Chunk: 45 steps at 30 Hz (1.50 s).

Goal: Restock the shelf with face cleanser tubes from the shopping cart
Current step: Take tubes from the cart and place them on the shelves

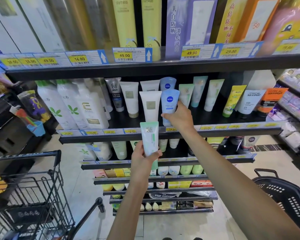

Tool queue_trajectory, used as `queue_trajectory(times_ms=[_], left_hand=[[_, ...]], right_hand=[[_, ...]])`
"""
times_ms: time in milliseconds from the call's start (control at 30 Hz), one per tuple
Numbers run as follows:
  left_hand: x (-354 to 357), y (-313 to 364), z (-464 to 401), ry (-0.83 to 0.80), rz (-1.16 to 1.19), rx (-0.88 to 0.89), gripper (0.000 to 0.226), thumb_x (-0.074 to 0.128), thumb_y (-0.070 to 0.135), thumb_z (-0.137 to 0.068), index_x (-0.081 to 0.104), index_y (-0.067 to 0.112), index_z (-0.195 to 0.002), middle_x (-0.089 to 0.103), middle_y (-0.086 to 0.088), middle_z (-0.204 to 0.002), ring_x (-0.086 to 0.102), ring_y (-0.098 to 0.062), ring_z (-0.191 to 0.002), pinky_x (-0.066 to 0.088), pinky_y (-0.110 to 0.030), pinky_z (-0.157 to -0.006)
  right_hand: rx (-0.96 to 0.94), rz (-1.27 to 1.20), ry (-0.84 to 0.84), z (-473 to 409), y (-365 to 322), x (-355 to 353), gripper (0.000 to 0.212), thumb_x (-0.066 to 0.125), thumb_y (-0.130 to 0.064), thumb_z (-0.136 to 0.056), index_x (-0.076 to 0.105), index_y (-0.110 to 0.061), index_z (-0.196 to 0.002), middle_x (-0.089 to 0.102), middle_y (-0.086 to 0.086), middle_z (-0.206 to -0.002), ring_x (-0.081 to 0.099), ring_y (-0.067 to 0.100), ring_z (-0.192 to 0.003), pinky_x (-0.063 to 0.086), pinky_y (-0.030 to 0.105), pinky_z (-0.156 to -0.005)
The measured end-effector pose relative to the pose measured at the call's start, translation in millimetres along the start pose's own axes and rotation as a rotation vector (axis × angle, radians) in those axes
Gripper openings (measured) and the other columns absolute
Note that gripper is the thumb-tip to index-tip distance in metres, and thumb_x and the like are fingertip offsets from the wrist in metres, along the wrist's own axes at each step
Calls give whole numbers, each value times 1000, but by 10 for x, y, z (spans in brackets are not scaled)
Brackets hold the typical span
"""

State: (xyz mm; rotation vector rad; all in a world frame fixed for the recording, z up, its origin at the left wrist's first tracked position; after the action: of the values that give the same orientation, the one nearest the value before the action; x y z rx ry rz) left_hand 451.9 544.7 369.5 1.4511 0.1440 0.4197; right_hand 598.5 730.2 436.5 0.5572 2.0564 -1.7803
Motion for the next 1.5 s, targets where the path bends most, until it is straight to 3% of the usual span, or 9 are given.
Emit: queue_trajectory(times_ms=[333, 567, 933, 1500], left_hand=[[-73, -10, 27, 10, 4, -4, 50, 79, 3, -84, 63, 27, -124, 74, 4, -112, 71, -12, -102, 55, -17, -73], [-101, -60, 10, 10, -25, -13, 49, 80, 3, -83, 63, 25, -124, 75, 3, -111, 72, -19, -104, 59, -40, -91], [-116, -106, 12, 15, -34, -22, 50, 81, 4, -82, 63, 28, -123, 75, 5, -112, 71, -20, -105, 57, -48, -97], [-115, -91, 43, 29, -14, -19, 44, 78, 3, -84, 64, 27, -118, 76, 4, -103, 73, -20, -99, 56, -30, -80]], right_hand=[[37, 36, 13, -40, -21, 27, 49, 86, -33, -81, 59, -14, -117, 67, 5, -113, 64, 22, -104, 56, 36, -85], [22, 31, 30, 0, -33, 19, 43, 84, -32, -83, 59, -14, -113, 61, 0, -103, 59, 17, -93, 48, 30, -76], [26, 30, 40, -66, -64, 30, 40, 84, -32, -84, 55, -17, -108, 60, -1, -102, 60, 18, -95, 49, 30, -76], [14, 31, 48, -114, -7, 60, 43, 82, -33, -85, 56, -15, -114, 60, -1, -103, 58, 16, -93, 49, 29, -75]])
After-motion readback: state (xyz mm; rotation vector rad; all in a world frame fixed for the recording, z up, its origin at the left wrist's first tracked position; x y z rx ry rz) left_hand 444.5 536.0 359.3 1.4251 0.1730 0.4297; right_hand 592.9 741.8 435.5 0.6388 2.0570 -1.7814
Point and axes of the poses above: each hand's wrist, its own z-axis away from the middle knuckle, its own x-axis out of the palm, y = z × x, the point moved 10 cm from there along -z, towards the middle knuckle
